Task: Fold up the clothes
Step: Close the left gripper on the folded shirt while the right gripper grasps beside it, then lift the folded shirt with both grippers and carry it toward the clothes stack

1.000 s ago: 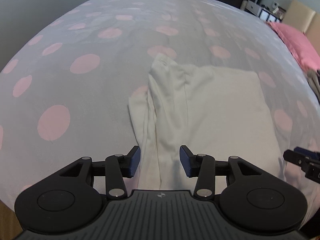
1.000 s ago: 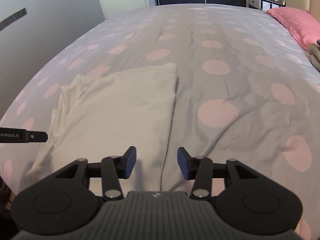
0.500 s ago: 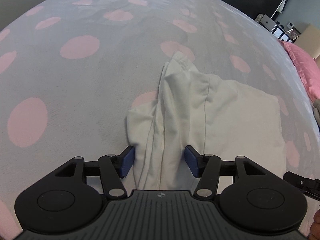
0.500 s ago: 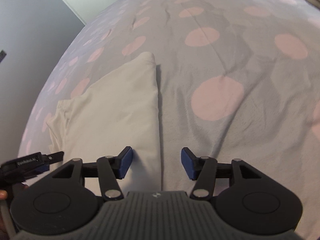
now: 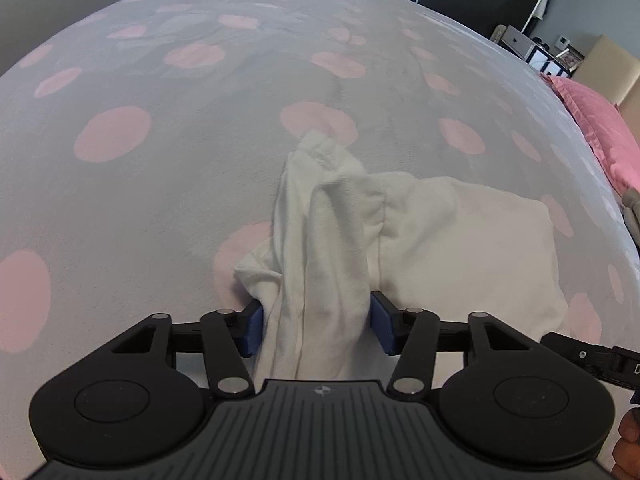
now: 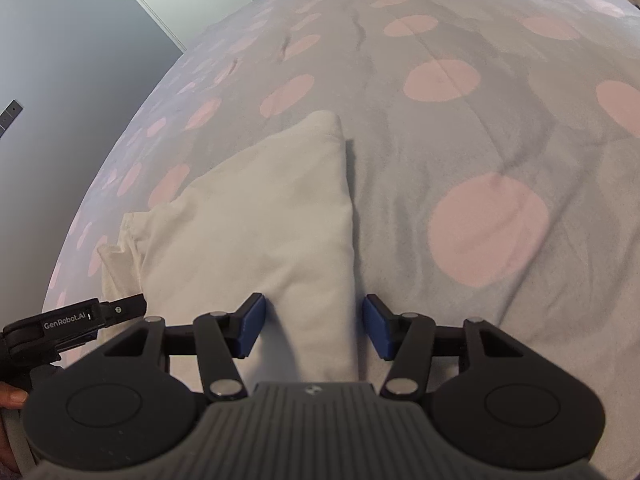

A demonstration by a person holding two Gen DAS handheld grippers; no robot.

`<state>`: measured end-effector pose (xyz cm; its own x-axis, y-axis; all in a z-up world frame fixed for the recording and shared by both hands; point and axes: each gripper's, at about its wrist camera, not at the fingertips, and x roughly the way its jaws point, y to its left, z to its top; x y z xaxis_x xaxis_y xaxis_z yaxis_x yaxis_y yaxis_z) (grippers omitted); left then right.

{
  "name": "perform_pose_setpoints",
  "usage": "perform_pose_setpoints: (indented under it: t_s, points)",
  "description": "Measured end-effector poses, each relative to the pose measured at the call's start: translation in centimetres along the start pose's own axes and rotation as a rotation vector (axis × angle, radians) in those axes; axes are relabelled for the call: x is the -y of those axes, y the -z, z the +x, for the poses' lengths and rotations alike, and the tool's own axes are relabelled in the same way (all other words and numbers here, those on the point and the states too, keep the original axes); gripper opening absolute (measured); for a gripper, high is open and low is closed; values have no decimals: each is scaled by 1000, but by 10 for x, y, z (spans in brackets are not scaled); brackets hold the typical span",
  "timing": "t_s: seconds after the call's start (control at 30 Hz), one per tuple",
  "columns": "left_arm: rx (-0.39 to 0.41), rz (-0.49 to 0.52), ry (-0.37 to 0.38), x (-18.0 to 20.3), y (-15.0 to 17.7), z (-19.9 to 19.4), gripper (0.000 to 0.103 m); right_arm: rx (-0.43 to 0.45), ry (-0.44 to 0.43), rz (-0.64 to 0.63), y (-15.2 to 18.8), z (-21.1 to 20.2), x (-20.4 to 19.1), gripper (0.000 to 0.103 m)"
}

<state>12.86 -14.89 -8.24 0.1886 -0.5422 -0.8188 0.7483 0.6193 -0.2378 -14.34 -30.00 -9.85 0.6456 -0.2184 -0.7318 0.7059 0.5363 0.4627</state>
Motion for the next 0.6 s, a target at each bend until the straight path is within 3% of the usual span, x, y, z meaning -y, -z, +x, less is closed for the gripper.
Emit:
perform_pose_setpoints:
  t_s: [0.1, 0.27, 0.33, 0.6]
  points:
    - [-2, 1, 22, 0, -1, 1, 37, 8, 4, -17, 0, 3, -2, 50]
    - [9, 31, 40, 5, 1, -1, 21, 31, -12, -33, 2, -1, -5, 25]
    - [21, 43, 33, 8, 1, -3, 15, 49, -20, -47, 3, -6, -7, 21]
    - [110, 57, 64, 19, 0, -29, 12, 150, -59, -96, 4, -46, -20, 19]
